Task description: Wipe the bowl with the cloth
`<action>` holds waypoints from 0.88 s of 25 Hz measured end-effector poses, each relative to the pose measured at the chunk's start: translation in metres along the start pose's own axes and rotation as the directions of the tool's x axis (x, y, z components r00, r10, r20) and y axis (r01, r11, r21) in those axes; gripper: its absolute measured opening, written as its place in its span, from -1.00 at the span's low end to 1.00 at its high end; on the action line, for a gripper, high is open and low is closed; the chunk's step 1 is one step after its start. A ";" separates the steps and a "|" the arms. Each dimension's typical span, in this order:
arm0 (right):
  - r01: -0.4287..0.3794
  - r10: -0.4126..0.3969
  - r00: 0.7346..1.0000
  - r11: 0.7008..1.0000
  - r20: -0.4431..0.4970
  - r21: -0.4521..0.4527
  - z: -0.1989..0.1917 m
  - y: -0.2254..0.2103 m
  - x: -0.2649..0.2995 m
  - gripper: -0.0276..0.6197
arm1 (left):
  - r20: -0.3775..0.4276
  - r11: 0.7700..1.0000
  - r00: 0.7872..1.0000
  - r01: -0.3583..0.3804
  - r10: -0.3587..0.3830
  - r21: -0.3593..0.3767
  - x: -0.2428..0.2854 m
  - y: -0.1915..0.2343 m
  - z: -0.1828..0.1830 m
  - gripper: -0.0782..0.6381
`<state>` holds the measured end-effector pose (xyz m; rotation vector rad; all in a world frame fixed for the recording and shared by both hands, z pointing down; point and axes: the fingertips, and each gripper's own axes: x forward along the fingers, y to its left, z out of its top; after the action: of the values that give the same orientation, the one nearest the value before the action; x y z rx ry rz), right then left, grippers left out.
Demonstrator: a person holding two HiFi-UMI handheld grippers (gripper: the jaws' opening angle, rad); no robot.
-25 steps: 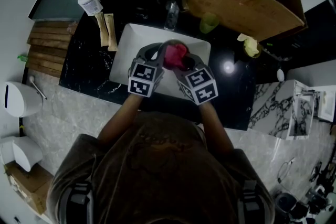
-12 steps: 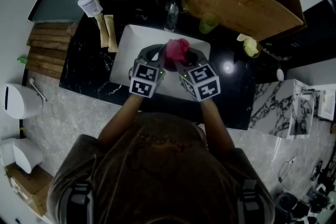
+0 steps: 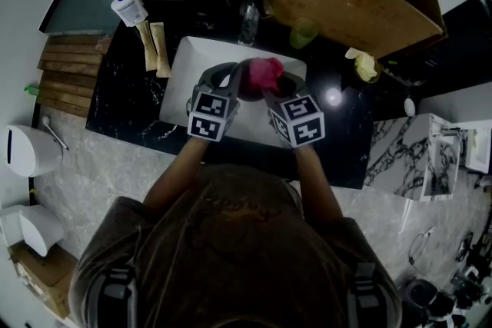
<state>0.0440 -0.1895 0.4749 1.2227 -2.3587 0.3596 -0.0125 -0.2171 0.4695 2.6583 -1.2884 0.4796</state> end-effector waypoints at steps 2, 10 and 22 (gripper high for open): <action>-0.003 0.003 1.000 1.000 -0.007 0.011 -0.005 0.001 0.000 -0.56 | -0.002 1.000 1.000 -0.006 0.006 -0.001 0.000 0.001 -0.001 -0.70; -0.031 0.033 0.999 0.999 -0.042 0.035 -0.026 0.007 0.000 -0.56 | -0.011 1.000 1.000 -0.015 0.015 -0.013 0.003 0.004 -0.004 -0.69; -0.100 0.104 0.994 0.991 -0.043 0.090 -0.042 0.030 0.005 -0.56 | -0.017 0.999 0.999 -0.036 0.036 -0.036 0.003 0.006 -0.008 -0.68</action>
<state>0.0288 -0.1580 0.5130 1.1214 -2.3928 0.5248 -0.0175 -0.2210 0.4781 2.6004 -1.3293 0.4772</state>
